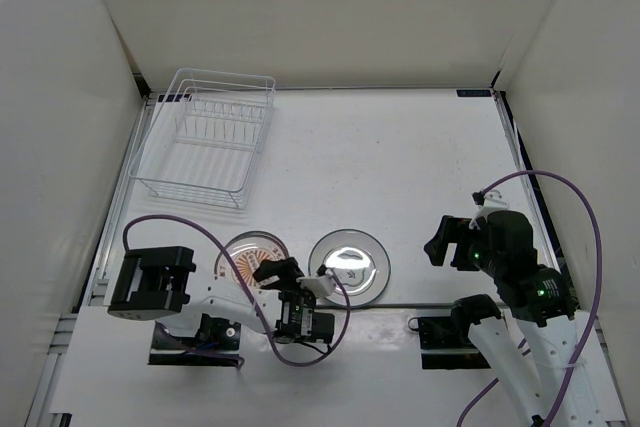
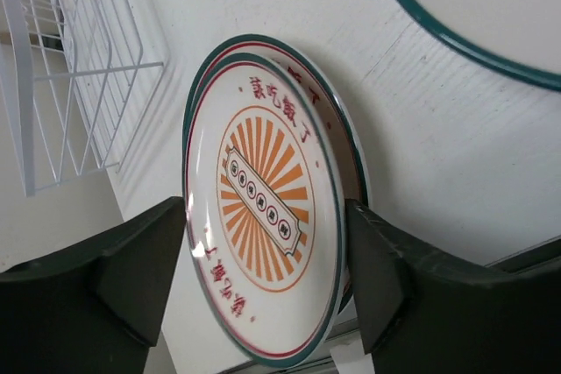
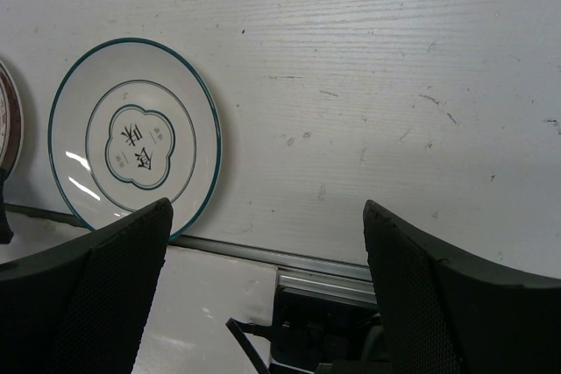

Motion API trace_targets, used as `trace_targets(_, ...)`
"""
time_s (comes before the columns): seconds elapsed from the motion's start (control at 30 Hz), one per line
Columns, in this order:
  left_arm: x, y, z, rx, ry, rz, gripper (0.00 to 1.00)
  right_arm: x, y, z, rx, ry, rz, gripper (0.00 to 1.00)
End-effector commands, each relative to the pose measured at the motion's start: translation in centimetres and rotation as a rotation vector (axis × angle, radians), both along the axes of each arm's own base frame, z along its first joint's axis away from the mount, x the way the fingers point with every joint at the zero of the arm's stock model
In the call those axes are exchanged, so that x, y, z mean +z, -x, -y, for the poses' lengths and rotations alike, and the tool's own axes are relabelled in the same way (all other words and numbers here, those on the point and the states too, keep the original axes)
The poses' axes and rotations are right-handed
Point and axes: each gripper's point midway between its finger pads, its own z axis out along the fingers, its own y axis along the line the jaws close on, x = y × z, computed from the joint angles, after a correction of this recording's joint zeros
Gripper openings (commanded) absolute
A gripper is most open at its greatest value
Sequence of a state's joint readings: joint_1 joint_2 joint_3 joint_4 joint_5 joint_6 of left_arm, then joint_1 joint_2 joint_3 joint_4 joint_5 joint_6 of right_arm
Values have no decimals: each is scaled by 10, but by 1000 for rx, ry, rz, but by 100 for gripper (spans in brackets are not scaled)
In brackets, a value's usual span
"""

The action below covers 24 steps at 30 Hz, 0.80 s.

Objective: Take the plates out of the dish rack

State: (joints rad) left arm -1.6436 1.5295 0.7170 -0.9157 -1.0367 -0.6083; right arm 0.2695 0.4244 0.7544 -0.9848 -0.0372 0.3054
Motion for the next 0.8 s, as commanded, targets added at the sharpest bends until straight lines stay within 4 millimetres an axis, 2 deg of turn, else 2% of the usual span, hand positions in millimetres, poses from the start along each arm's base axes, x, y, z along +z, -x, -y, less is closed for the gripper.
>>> trace_targets(0.0,20,-2,20,-1,94,9,85,5,-4,-2,13,-6,39,90)
trace_targets(0.13,50,0,48,-50,189,-15,89,5,-5,-2,13,-5,44,90)
trace_targets(0.2,73,0,59,-90,268,-46,91,6,-5,-2,13,-8,45,90)
trace_targets(0.27,94,6,79,-150,444,-170,93,5,-4,-2,12,-7,47,90)
trace_targets(0.3,98,5,89,-204,474,-237,95,6,-4,-2,13,-9,51,90)
trace_targets(0.33,117,-6,91,-199,582,-245,95,6,-4,-2,12,-8,51,90)
trace_targets(0.37,121,5,105,-278,642,-361,97,6,-4,-2,15,-9,53,90)
trace_targets(0.4,143,-27,89,-237,693,-311,100,6,-4,-2,9,-10,51,90)
trace_targets(0.47,162,-41,83,-229,728,-333,100,6,-4,-2,15,-10,54,90)
trace_targets(0.5,174,-78,63,-139,722,-274,100,6,-4,-2,11,-11,55,90)
trace_targets(0.53,173,-87,54,-108,697,-278,100,6,-3,-2,13,-11,57,90)
trace_targets(0.57,185,-98,51,-88,713,-255,100,7,-4,-2,16,-11,58,90)
trace_targets(0.67,177,-161,18,78,723,-223,97,7,-3,-2,10,-15,58,90)
trace_targets(0.7,173,-168,17,97,760,-241,95,8,-3,-2,11,-13,63,90)
trace_targets(0.73,165,-194,-4,170,792,-235,91,8,-3,-2,14,-13,63,90)
trace_targets(0.77,161,-206,-7,202,835,-224,88,7,-3,-2,13,-13,63,90)
